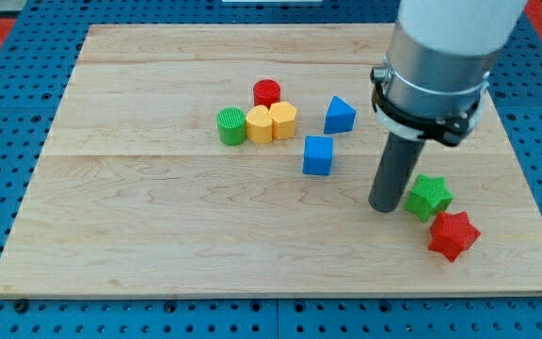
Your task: Push green star to the red star
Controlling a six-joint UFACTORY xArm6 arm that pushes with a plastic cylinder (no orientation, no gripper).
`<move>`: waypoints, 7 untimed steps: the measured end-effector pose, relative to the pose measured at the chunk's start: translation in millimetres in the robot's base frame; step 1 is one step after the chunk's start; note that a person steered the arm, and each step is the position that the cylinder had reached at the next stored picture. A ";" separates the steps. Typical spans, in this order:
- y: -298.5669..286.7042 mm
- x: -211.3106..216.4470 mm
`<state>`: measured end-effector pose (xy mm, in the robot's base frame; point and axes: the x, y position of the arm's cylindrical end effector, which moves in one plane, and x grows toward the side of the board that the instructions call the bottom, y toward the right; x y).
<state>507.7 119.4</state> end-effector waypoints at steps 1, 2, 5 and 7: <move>-0.5 -28.6; 13.9 -25.2; 32.1 -23.8; 36.5 -3.2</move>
